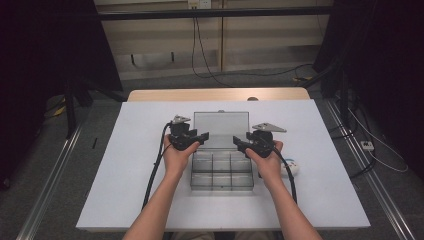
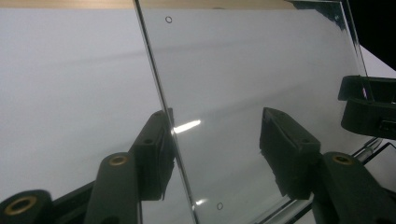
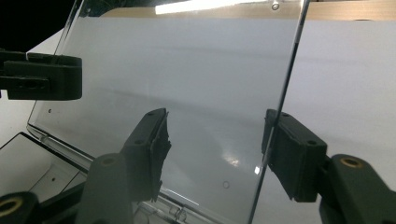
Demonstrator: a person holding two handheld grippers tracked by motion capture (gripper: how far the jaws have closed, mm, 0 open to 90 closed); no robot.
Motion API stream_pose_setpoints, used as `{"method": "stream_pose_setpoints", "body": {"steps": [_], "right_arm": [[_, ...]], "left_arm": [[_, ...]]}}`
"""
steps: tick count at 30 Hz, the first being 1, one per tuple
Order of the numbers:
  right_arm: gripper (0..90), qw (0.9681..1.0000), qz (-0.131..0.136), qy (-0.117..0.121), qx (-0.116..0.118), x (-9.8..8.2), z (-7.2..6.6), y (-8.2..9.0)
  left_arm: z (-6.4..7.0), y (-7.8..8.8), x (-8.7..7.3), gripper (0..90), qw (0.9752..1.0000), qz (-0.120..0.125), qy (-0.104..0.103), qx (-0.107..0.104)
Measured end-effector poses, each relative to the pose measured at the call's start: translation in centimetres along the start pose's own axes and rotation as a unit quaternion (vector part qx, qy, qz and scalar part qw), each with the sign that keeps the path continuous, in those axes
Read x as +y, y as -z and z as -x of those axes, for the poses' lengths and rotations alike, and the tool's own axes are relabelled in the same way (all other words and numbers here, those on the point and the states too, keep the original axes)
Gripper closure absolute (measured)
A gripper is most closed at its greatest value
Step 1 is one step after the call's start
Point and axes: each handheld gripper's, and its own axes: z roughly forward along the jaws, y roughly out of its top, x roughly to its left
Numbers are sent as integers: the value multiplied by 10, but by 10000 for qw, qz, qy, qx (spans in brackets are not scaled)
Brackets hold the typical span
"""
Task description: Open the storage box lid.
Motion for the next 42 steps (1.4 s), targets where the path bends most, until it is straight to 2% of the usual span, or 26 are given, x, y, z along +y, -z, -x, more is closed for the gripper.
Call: {"method": "stream_pose_setpoints", "body": {"steps": [11, 17, 42], "right_arm": [[387, 10000, -37, 1, -26, -1, 0, -2], [372, 10000, -82, -3, -42, -2, 0, -3], [342, 9997, -172, -163, -85, -4, 0, -5]], "left_arm": [[0, -2, -1, 433, 10000, -74, 17, 31], [0, -4, -2, 414, 9999, -122, 93, 30], [1, -8, -5, 371, 9994, -275, 174, 125]]}}
